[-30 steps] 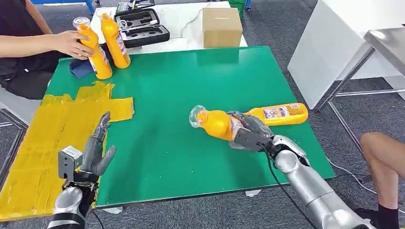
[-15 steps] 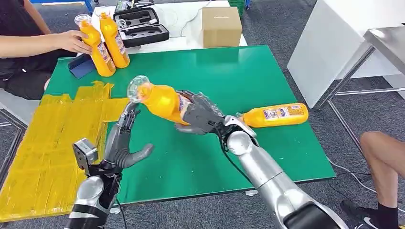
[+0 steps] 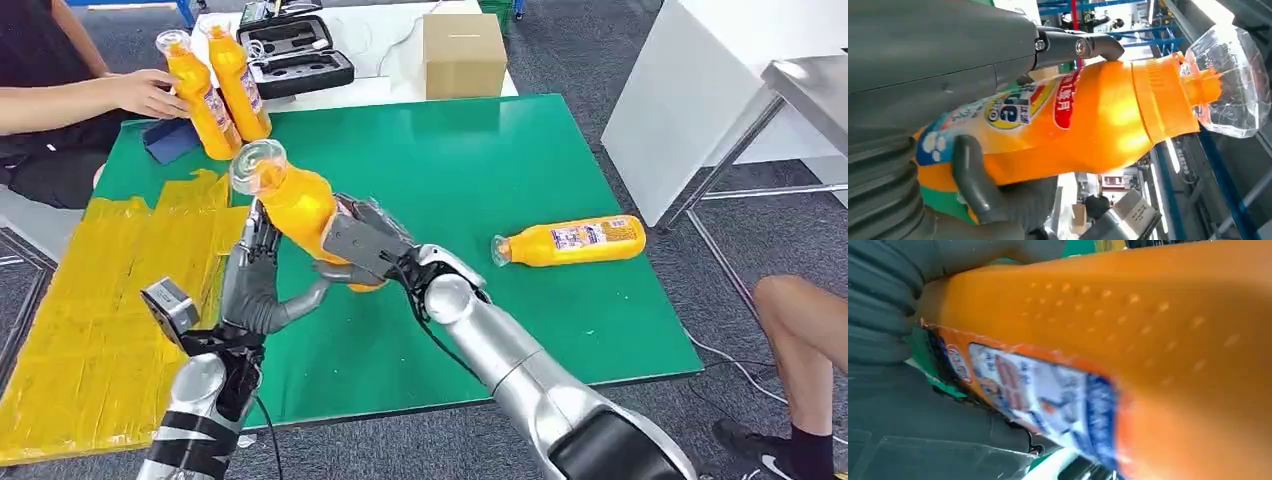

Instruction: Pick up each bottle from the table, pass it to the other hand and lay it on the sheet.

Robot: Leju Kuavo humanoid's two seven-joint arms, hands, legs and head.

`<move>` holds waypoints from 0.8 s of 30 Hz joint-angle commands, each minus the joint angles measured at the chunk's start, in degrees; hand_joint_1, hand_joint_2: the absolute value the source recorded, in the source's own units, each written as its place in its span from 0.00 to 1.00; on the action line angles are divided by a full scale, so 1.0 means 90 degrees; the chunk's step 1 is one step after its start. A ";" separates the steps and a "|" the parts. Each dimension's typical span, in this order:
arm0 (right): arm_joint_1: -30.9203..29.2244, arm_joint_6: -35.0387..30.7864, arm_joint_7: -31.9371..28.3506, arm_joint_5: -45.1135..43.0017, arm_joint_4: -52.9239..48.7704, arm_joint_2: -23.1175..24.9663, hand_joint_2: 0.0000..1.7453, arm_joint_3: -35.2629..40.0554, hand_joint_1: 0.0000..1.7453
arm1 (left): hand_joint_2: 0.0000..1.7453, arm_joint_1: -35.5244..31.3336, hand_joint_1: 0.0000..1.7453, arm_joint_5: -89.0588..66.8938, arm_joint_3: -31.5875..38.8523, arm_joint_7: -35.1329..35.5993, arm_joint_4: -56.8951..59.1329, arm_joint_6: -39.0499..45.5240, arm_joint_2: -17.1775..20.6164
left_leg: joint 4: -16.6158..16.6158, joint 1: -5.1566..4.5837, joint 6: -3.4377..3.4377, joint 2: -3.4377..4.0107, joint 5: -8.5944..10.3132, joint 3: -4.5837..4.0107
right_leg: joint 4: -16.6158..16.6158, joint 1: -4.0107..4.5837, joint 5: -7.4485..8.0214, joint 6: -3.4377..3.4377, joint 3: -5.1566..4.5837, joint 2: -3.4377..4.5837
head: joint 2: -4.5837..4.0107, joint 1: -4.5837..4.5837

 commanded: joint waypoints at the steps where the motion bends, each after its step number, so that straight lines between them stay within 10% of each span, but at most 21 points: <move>1: 0.0083 -0.0069 -0.0006 0.0420 0.0973 0.0714 1.00 0.1929 1.00 | 1.00 -0.0443 0.00 0.0163 -0.0086 0.0019 0.0750 0.0069 0.0028 | -0.0007 0.0003 -0.0008 0.0014 -0.0017 0.0037 | -0.0006 0.0004 -0.0012 -0.0011 0.0031 0.0011 | 0.0000 0.0000; 14: 0.0293 0.0075 0.0077 0.0679 0.0515 0.0675 1.00 0.3385 1.00 | 1.00 -0.0425 0.00 0.0338 0.0324 -0.0085 0.1048 0.0008 0.0087 | -0.0002 0.0007 -0.0009 -0.0003 -0.0013 0.0014 | 0.0000 0.0006 -0.0017 -0.0013 0.0013 -0.0010 | 0.0000 -0.0007; 15: 0.0255 0.0061 0.0090 0.0640 0.0537 0.0659 1.00 0.3375 1.00 | 1.00 -0.0409 0.99 0.0383 0.0349 -0.0132 0.1027 -0.0044 0.0070 | 0.0005 0.0011 -0.0013 -0.0007 -0.0026 0.0030 | 0.0006 0.0010 -0.0030 -0.0019 0.0030 -0.0014 | 0.0000 -0.0010; 24: 0.0126 -0.0056 0.0077 0.0508 0.0715 0.0564 1.00 0.3277 1.00 | 1.00 -0.0286 1.00 0.0452 0.0439 -0.0227 0.0845 -0.0173 0.0021 | 0.0001 0.0010 -0.0007 -0.0013 -0.0014 0.0017 | -0.0001 0.0008 -0.0020 -0.0012 0.0016 -0.0022 | 0.0000 -0.0007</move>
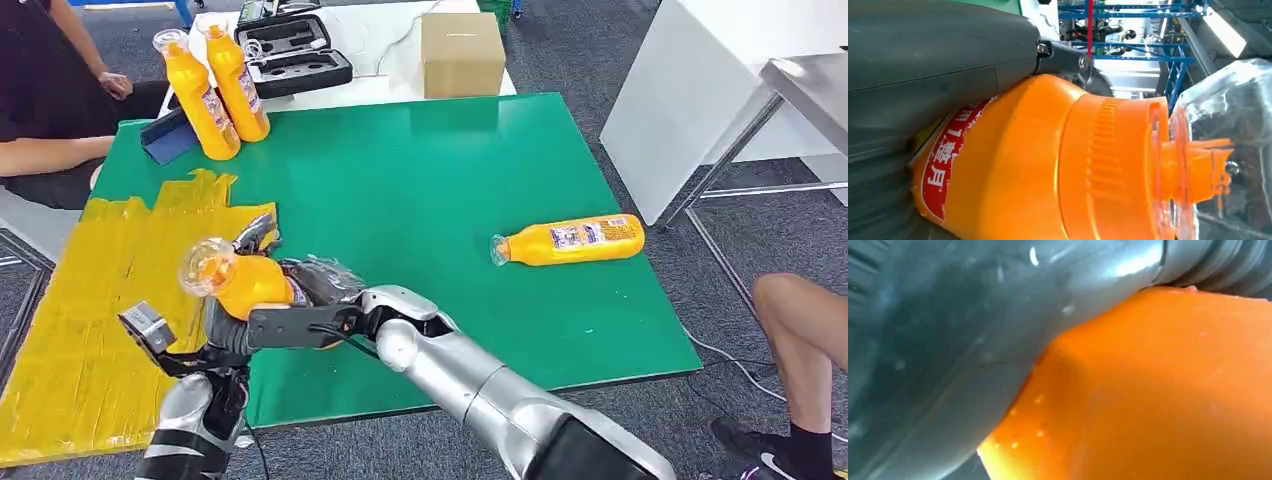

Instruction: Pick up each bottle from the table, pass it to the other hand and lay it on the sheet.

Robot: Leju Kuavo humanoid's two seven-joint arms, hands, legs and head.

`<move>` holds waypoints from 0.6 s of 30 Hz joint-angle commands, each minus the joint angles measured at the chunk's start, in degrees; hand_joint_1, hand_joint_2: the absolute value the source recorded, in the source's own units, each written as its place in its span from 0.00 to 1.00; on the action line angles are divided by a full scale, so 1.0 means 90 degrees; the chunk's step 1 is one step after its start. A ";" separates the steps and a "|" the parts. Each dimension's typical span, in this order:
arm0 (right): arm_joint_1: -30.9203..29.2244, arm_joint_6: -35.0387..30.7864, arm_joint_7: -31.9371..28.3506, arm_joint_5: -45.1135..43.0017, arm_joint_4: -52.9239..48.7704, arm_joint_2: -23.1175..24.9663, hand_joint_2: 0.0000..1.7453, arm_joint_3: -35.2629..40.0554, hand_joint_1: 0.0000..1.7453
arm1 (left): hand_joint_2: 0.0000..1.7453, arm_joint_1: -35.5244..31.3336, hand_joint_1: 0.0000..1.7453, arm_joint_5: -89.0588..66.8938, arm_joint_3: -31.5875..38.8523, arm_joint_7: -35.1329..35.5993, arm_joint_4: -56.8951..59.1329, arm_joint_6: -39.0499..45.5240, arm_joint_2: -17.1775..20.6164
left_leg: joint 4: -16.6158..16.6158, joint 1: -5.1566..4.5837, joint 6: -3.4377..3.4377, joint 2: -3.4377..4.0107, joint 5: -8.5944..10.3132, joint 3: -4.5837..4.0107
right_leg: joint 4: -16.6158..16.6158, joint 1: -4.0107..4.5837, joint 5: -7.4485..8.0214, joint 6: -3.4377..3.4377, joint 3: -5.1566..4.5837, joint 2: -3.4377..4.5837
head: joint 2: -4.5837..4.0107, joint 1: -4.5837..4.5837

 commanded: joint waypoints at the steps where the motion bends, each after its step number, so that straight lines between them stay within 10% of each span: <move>1: 0.0135 0.0045 -0.0156 0.0014 0.0150 0.0082 1.00 0.1017 1.00 | 1.00 -0.0641 1.00 -0.0009 -0.0039 0.0130 0.0465 -0.0041 -0.0097 | 0.0000 0.0005 -0.0004 -0.0020 -0.0008 0.0018 | -0.0001 0.0005 -0.0013 -0.0007 0.0024 -0.0021 | 0.0000 -0.0002; 10: 0.0113 -0.0140 -0.0124 -0.0081 0.0208 -0.0005 1.00 0.0771 0.95 | 1.00 -0.0635 1.00 -0.0002 -0.0006 0.0122 0.0414 -0.0040 -0.0101 | 0.0001 0.0006 -0.0005 -0.0026 -0.0010 0.0022 | 0.0000 0.0006 -0.0016 -0.0008 0.0029 -0.0027 | 0.0000 0.0000; 11: 0.0119 -0.0283 -0.0118 -0.0097 0.0199 -0.0046 1.00 0.0659 0.23 | 1.00 -0.0618 1.00 0.0000 0.0017 0.0121 0.0374 -0.0033 -0.0090 | 0.0004 0.0008 -0.0006 -0.0031 -0.0015 0.0029 | 0.0002 0.0009 -0.0022 -0.0011 0.0038 -0.0032 | 0.0000 -0.0002; 13: 0.0107 -0.0355 -0.0122 -0.0088 0.0144 -0.0165 1.00 0.0498 0.23 | 1.00 -0.0565 1.00 -0.0005 0.0076 0.0129 0.0264 -0.0026 -0.0078 | 0.0002 0.0007 -0.0005 -0.0031 -0.0011 0.0025 | -0.0001 0.0008 -0.0018 -0.0008 0.0034 -0.0032 | 0.0000 -0.0002; 14: 0.0115 -0.0455 -0.0109 -0.0156 0.0122 -0.0210 1.00 0.0341 0.00 | 1.00 -0.0546 1.00 -0.0068 0.0102 0.0108 0.0230 0.0057 -0.0063 | -0.0001 0.0005 -0.0003 -0.0022 -0.0004 0.0012 | -0.0003 0.0005 -0.0009 -0.0005 0.0018 -0.0023 | 0.0000 -0.0002; 15: 0.0101 -0.0551 -0.0081 -0.0176 0.0064 -0.0325 0.00 0.0188 0.00 | 1.00 -0.0526 1.00 -0.0138 0.0155 0.0097 0.0174 0.0159 -0.0031 | 0.0004 0.0005 -0.0004 -0.0030 -0.0013 0.0026 | 0.0001 0.0006 -0.0020 -0.0008 0.0034 -0.0031 | 0.0000 0.0000; 18: 0.0081 -0.0681 -0.0048 -0.0247 -0.0259 -0.0724 0.00 -0.0318 0.00 | 1.00 -0.0501 1.00 -0.0532 0.0373 0.0030 0.0022 0.0615 0.0095 | 0.0009 0.0009 -0.0004 -0.0032 -0.0018 0.0031 | 0.0003 0.0010 -0.0023 -0.0009 0.0042 -0.0033 | 0.0000 -0.0002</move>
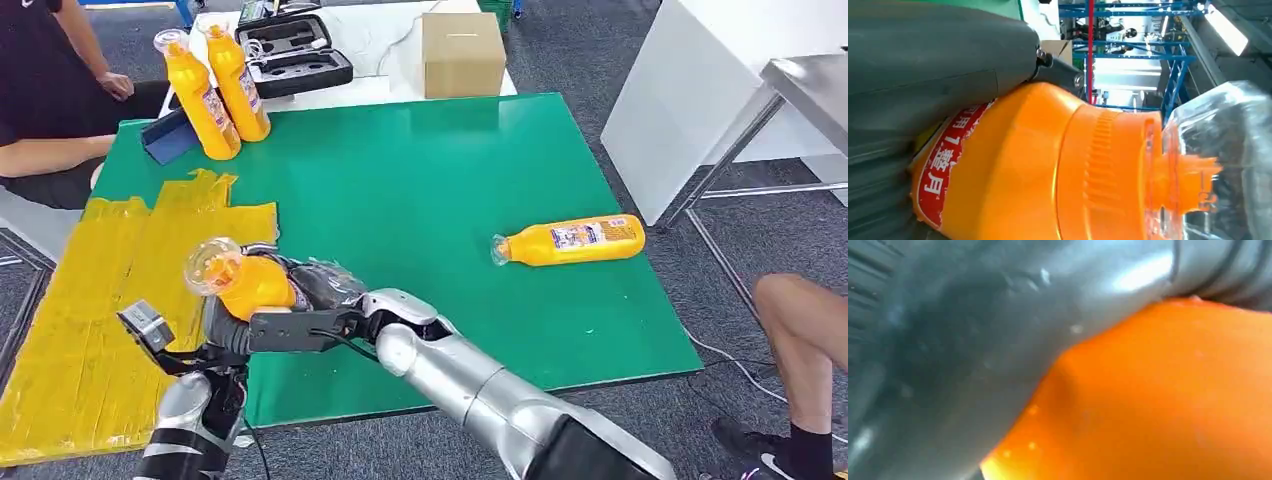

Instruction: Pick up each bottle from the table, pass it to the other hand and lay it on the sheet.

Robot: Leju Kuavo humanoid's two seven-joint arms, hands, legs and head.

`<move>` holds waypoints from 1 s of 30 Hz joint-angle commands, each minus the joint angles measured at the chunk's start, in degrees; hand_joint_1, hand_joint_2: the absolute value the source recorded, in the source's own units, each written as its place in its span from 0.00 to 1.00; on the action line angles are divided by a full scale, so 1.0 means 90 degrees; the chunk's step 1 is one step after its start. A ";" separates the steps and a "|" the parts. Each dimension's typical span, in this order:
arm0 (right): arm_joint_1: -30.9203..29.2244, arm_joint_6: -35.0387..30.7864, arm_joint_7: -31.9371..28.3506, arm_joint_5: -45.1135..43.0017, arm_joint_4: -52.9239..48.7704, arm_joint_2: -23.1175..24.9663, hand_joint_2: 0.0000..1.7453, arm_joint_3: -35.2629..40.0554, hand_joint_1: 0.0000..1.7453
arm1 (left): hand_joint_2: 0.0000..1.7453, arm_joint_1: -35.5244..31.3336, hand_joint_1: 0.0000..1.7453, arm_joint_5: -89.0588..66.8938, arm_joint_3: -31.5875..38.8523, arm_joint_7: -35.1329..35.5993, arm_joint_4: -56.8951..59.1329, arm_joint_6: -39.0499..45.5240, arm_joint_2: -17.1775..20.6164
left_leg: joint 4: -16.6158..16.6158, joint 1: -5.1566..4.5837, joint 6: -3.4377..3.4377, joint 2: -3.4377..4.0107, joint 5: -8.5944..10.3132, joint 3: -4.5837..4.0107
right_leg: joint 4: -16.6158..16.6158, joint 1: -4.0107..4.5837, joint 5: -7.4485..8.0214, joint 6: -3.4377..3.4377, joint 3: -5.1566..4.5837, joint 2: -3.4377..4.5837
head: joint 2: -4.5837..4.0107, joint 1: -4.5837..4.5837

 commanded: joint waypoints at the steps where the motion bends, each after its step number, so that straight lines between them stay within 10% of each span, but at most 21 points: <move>1: 0.0062 -0.0264 -0.0007 -0.0095 -0.0416 -0.0719 0.00 -0.0467 0.00 | 1.00 -0.0447 1.00 -0.0509 0.0349 -0.0004 0.0013 0.0657 0.0113 | 0.0006 0.0007 -0.0003 -0.0028 -0.0011 0.0020 | 0.0001 0.0008 -0.0016 -0.0006 0.0032 -0.0029 | 0.0000 0.0002; 14: 0.0179 -0.0218 0.0043 0.0108 -0.0734 -0.0924 0.00 -0.0851 0.00 | 1.00 -0.0521 1.00 -0.1108 0.0570 -0.0117 0.0018 0.1122 0.0173 | 0.0005 0.0005 -0.0004 -0.0012 -0.0013 0.0021 | 0.0003 0.0006 -0.0012 -0.0006 0.0028 -0.0013 | 0.0000 0.0000; 21: 0.0354 -0.0221 -0.0035 0.0266 -0.1560 -0.1885 0.00 -0.1910 0.00 | 1.00 -0.0803 1.00 -0.3306 0.1376 -0.0149 0.0326 0.3032 0.0718 | 0.0006 0.0005 -0.0003 -0.0031 -0.0007 0.0021 | 0.0003 0.0007 -0.0014 -0.0007 0.0033 -0.0032 | 0.0000 0.0000; 25: 0.0496 -0.0101 -0.0081 0.0468 -0.1962 -0.2303 0.00 -0.2266 0.00 | 1.00 -0.0715 1.00 -0.6807 0.0998 0.1117 0.0862 0.4704 0.1137 | 0.0004 0.0003 -0.0004 -0.0022 -0.0016 0.0037 | 0.0003 0.0004 -0.0018 -0.0009 0.0047 -0.0023 | 0.0000 0.0002; 30: 0.0411 0.0191 0.0043 0.0582 -0.2542 -0.3015 0.00 -0.2698 0.00 | 1.00 -0.1002 1.00 -0.9454 0.0495 0.2730 0.2422 0.4480 0.1456 | 0.0002 -0.0003 -0.0002 -0.0057 -0.0010 0.0041 | 0.0004 -0.0001 -0.0020 -0.0020 0.0056 -0.0057 | 0.0000 0.0000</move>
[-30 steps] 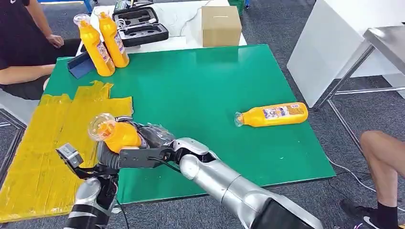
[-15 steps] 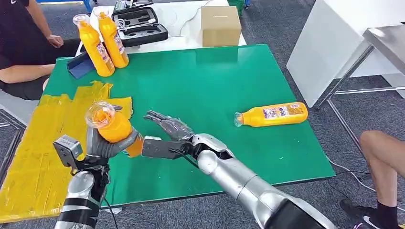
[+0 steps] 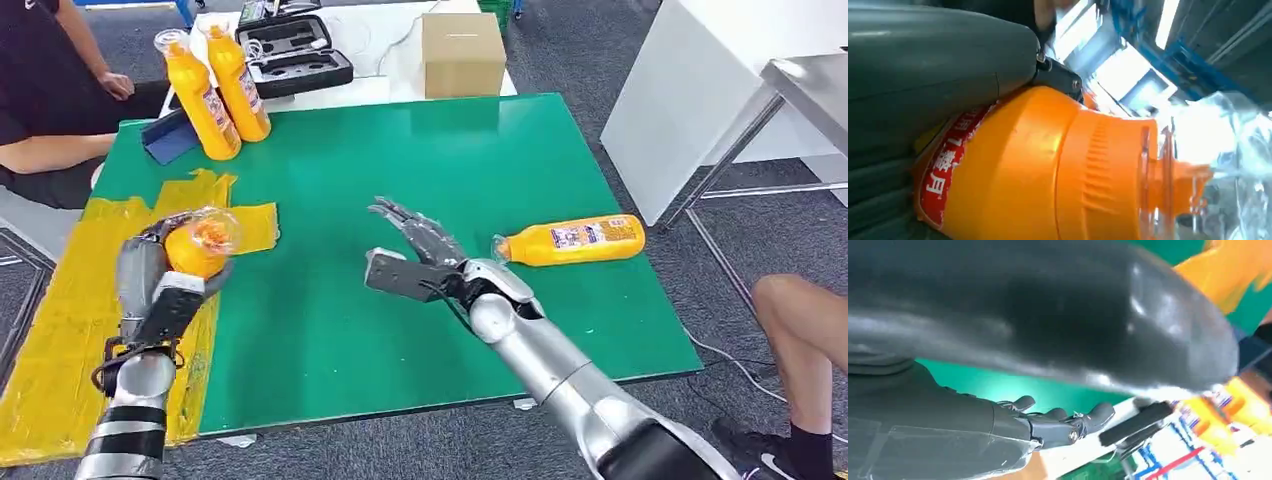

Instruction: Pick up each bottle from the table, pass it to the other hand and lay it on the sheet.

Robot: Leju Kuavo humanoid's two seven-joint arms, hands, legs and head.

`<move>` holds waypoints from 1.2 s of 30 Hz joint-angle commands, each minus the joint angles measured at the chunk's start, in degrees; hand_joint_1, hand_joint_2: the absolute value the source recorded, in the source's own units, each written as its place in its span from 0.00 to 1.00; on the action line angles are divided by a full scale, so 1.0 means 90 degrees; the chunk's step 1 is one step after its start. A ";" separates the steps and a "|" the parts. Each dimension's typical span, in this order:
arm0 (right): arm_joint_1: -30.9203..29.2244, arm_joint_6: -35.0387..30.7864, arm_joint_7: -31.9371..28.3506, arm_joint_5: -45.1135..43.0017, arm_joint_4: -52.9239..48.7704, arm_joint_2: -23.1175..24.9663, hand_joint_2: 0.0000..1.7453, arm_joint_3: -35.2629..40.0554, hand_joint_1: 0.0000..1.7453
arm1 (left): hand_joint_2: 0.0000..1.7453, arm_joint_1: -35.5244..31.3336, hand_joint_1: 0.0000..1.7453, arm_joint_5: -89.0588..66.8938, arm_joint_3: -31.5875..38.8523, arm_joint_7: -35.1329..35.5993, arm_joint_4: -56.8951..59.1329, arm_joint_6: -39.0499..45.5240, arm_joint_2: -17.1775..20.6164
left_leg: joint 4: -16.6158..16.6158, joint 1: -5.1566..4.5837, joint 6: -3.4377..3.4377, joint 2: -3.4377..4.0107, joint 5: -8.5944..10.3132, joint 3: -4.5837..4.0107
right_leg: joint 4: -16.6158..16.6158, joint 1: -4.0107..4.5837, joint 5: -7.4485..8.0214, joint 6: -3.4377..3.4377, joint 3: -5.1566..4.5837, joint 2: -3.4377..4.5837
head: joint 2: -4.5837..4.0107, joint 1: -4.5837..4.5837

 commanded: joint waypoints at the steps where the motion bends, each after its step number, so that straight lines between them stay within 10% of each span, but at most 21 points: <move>1: -0.0149 0.0401 0.0126 0.0199 -0.1016 -0.1369 0.00 -0.0826 0.00 | 1.00 -0.0547 1.00 -0.3760 -0.0678 0.2308 0.2589 0.0102 0.0743 | -0.0003 -0.0004 -0.0001 -0.0041 -0.0007 0.0027 | 0.0001 -0.0004 -0.0020 -0.0005 0.0039 -0.0041 | 0.0000 0.0000; 2: -0.0221 0.0501 0.0155 0.0241 -0.1064 -0.1515 1.00 -0.0843 0.00 | 1.00 -0.0550 1.00 -0.3972 -0.0717 0.2414 0.2738 0.0178 0.0776 | 0.0002 -0.0004 -0.0003 -0.0039 -0.0014 0.0035 | 0.0007 -0.0003 -0.0026 -0.0006 0.0046 -0.0039 | 0.0000 -0.0002; 14: -0.1471 0.2724 0.0595 -0.0240 -0.1261 -0.4330 1.00 -0.0362 0.00 | 1.00 -0.0768 1.00 -0.4286 -0.0725 0.2121 0.4968 0.0235 0.0780 | 0.0017 -0.0027 0.0007 -0.0065 -0.0018 0.0029 | 0.0020 -0.0023 -0.0029 0.0001 0.0053 -0.0064 | 0.0000 -0.0007; 15: -0.1564 0.2824 0.0647 -0.0335 -0.1286 -0.4449 1.00 -0.0236 0.00 | 1.00 -0.0774 0.09 -0.4146 -0.0683 0.1935 0.5051 0.0179 0.0757 | 0.0004 -0.0034 0.0011 -0.0084 -0.0004 0.0024 | 0.0015 -0.0035 -0.0025 0.0016 0.0052 -0.0071 | 0.0000 -0.0005; 23: -0.1783 0.2895 0.0768 -0.0546 -0.1292 -0.4550 1.00 0.0049 0.00 | 1.00 -0.0797 0.09 -0.3812 -0.0613 0.1546 0.5094 -0.0068 0.0774 | -0.0015 -0.0039 0.0026 -0.0073 -0.0035 0.0098 | 0.0001 -0.0031 -0.0038 0.0027 0.0135 -0.0058 | 0.0000 -0.0007; 24: -0.1872 0.2887 0.0885 -0.0591 -0.1298 -0.4661 1.00 0.0227 0.00 | 0.00 -0.0778 0.00 -0.3577 -0.0550 0.1278 0.5011 -0.0128 0.0745 | -0.0018 -0.0037 0.0024 -0.0059 -0.0033 0.0100 | -0.0004 -0.0029 -0.0031 0.0024 0.0132 -0.0046 | 0.0000 -0.0010; 29: -0.2237 0.3188 0.1051 -0.1166 -0.1462 -0.5604 1.00 0.0951 0.00 | 0.00 -0.0419 0.00 -0.1651 -0.0301 -0.0385 0.3913 -0.0470 0.0550 | -0.0012 -0.0047 0.0032 -0.0092 -0.0019 0.0129 | 0.0008 -0.0042 -0.0038 0.0034 0.0148 -0.0079 | 0.0000 -0.0015; 36: -0.1878 0.2825 0.0857 -0.0960 -0.0791 -0.5432 1.00 0.1231 0.00 | 0.00 -0.0038 0.00 0.0569 -0.0353 -0.1301 0.2410 -0.2057 0.0453 | -0.0008 -0.0039 0.0039 -0.0092 0.0009 0.0118 | -0.0004 -0.0036 -0.0016 0.0045 0.0157 -0.0077 | 0.0000 -0.0007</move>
